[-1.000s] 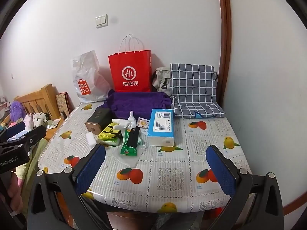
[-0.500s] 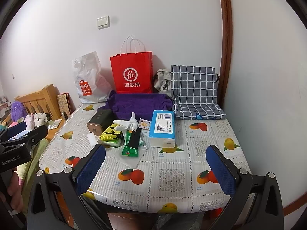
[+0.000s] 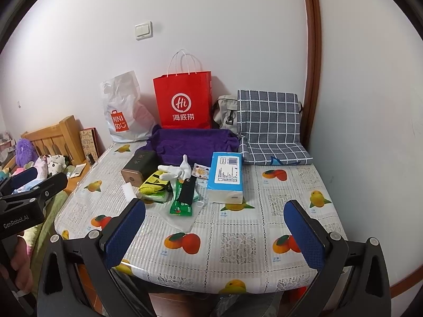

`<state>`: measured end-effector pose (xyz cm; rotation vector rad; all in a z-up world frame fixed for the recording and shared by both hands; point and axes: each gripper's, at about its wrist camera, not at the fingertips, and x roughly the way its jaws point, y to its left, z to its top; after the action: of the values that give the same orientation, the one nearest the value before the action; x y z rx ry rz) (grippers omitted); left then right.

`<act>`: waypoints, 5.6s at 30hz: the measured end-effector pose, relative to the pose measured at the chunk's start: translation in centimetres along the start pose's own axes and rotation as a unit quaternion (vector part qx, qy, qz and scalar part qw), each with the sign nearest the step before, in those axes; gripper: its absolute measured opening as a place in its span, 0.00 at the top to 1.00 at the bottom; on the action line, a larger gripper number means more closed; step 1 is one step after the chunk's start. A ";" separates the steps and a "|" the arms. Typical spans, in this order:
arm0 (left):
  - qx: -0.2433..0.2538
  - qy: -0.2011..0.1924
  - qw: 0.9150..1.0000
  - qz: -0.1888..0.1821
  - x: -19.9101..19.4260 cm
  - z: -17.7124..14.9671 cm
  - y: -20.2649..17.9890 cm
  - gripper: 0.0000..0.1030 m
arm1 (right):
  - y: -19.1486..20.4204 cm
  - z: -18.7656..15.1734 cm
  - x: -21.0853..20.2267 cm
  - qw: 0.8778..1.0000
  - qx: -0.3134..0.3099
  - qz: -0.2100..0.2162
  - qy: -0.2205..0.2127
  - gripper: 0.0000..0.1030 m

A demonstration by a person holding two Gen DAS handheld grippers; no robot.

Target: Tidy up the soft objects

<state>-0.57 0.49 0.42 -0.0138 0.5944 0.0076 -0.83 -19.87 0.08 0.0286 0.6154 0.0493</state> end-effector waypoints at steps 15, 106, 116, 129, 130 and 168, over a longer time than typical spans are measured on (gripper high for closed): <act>0.001 -0.001 1.000 0.001 0.0 -0.1 -0.1 0.00 | 0.3 0.1 0.0 1.000 0.000 0.000 0.000 0.00; -0.028 0.197 0.980 -0.002 29.6 -6.9 3.4 0.59 | 3.7 -4.6 24.2 0.987 -0.017 0.074 0.138 0.02; -0.054 0.194 0.979 0.021 28.5 -6.5 8.2 0.60 | 5.1 -4.1 27.7 0.985 0.018 0.089 0.149 0.32; -0.069 0.200 0.977 -0.004 28.8 -7.0 9.6 0.60 | 5.7 -3.5 31.8 0.983 0.023 0.062 0.172 0.69; -0.070 0.200 0.977 -0.005 28.8 -7.0 9.6 0.60 | 5.7 -3.6 32.0 0.982 0.025 0.066 0.173 0.69; -0.060 0.198 0.978 0.012 23.1 -7.6 7.6 0.60 | -0.4 -9.0 20.6 0.982 -0.005 0.069 0.174 0.84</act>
<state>14.24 8.08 -18.89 -0.1278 0.9919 0.0652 10.84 -19.00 -19.16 0.0545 0.9634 0.1949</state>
